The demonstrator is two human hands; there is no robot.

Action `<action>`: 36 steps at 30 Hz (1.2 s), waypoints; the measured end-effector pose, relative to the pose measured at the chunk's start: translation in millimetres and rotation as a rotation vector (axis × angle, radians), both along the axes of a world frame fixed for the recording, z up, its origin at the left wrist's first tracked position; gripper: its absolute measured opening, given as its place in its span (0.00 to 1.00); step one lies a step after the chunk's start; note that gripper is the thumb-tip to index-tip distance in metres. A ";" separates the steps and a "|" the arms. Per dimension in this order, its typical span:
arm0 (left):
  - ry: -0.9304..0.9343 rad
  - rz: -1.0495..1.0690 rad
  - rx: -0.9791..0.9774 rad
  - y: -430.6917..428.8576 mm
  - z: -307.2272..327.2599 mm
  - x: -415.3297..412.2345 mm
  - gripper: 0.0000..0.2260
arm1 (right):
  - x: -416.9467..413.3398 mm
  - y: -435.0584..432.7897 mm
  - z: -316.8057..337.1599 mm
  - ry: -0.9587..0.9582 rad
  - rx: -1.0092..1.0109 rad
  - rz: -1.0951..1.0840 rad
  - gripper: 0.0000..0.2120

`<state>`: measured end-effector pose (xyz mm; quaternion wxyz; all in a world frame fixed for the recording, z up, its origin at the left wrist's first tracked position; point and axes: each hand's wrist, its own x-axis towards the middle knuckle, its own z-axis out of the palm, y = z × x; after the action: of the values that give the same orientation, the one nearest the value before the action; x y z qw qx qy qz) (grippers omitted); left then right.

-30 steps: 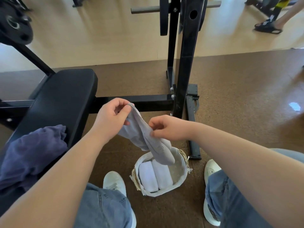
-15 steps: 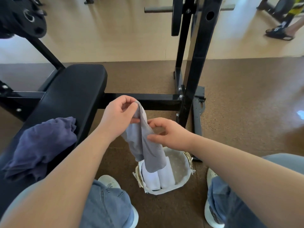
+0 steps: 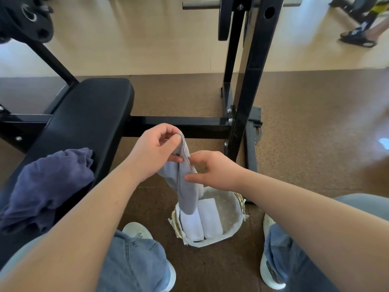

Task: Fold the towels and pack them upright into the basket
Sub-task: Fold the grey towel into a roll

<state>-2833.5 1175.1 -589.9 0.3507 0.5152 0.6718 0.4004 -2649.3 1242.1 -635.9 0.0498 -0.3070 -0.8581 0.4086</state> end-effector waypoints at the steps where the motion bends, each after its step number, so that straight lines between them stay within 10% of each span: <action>1: -0.033 0.003 -0.005 0.1 0.2 -0.1 0.05 | -0.6 0.6 -1.7 -0.030 0.005 0.017 0.16; 14: -0.089 0.147 0.021 0.4 0.6 -8.0 0.05 | -1.9 13.1 -10.2 -0.094 0.088 -0.174 0.17; 36: 0.075 0.423 0.032 4.0 -4.8 -23.6 0.04 | 15.6 13.5 1.4 -0.238 -0.159 0.131 0.11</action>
<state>-2857.1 1179.1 -594.7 0.2254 0.3827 0.7711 0.4561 -2633.7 1255.6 -634.5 -0.1033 -0.2995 -0.8410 0.4385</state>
